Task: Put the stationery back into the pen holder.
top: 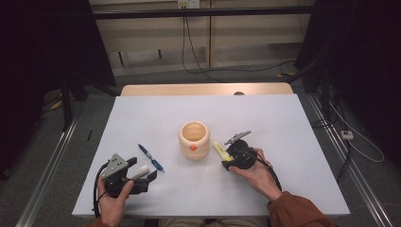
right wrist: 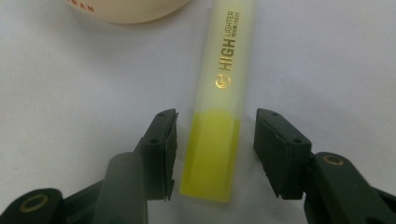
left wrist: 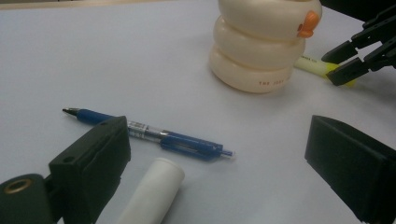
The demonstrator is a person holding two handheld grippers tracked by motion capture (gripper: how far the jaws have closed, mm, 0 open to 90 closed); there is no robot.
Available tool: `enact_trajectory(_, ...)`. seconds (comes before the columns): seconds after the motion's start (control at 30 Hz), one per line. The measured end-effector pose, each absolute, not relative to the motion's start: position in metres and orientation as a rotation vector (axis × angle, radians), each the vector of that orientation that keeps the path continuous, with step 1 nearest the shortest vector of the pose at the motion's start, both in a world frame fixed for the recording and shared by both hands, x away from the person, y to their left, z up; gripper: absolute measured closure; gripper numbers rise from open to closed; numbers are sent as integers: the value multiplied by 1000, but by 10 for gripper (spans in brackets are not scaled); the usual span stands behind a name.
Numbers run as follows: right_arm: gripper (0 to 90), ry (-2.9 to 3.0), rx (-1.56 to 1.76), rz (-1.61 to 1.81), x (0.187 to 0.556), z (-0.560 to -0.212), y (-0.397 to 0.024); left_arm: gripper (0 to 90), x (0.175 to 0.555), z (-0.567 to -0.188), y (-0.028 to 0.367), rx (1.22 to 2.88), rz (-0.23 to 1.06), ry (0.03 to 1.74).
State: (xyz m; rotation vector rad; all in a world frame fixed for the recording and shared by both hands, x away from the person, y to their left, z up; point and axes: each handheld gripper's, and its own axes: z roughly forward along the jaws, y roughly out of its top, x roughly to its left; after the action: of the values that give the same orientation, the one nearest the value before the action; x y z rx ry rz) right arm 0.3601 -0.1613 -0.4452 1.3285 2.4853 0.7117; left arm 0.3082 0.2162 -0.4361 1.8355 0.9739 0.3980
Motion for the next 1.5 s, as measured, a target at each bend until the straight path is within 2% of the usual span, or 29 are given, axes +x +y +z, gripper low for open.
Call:
enact_trajectory(0.47, 557, 2432, 1417, 675, 360, -444, -157, 68, 308, -436, 216, 1850, 398, 964)
enact_trajectory(0.73, 667, 2397, 1450, 675, 358, -444, -154, 68, 308, -436, 216, 1859, 402, 965)
enact_trajectory(1.5, 674, 2383, 1450, 773, 360, -431, -175, 68, 308, -436, 215, 1868, 382, 955)
